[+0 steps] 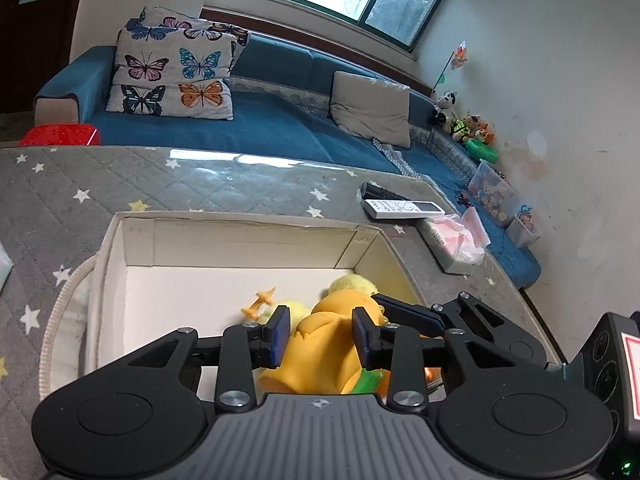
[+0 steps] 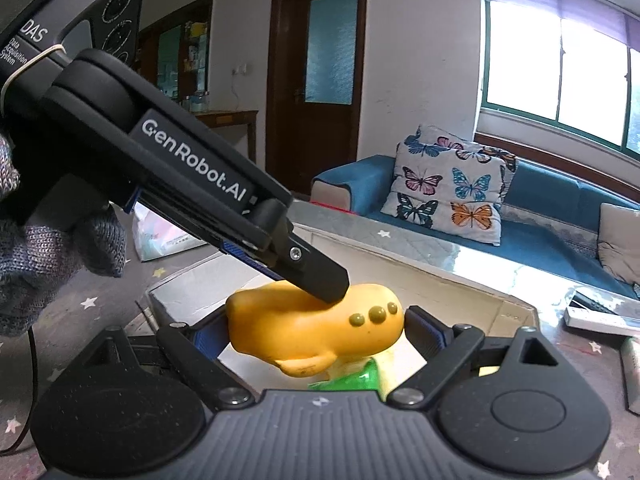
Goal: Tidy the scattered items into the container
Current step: 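Lift the yellow rubber duck into the box and open the left tool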
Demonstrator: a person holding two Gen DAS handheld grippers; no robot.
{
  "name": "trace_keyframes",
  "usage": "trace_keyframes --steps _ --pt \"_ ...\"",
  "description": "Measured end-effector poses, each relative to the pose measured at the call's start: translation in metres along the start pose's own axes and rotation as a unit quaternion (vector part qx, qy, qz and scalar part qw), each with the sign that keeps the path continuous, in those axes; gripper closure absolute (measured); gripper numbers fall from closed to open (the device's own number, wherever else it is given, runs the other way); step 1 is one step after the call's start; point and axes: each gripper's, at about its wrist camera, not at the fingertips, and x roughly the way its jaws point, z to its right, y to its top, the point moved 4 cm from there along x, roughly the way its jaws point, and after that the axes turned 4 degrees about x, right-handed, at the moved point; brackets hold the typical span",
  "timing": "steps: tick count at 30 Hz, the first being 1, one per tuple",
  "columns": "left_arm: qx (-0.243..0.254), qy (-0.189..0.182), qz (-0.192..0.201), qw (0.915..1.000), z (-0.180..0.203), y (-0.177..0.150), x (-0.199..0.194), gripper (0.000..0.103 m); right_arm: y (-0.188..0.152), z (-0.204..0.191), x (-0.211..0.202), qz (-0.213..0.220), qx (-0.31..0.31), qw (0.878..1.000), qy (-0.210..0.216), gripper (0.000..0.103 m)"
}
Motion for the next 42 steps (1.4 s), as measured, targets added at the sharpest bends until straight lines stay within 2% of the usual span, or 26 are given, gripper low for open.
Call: trace_keyframes --steps 15,35,42 --pt "0.007 0.016 -0.016 0.9997 0.003 -0.009 0.021 0.067 -0.008 0.023 0.011 -0.020 0.017 0.999 -0.036 0.010" --pt "-0.019 0.033 -0.024 0.9990 -0.009 -0.018 0.025 0.064 -0.011 0.023 -0.013 -0.011 0.028 0.999 -0.029 0.009" --pt "-0.026 0.040 -0.022 0.9986 -0.006 -0.020 0.023 0.066 -0.018 0.021 -0.030 -0.010 0.032 0.999 -0.026 0.009"
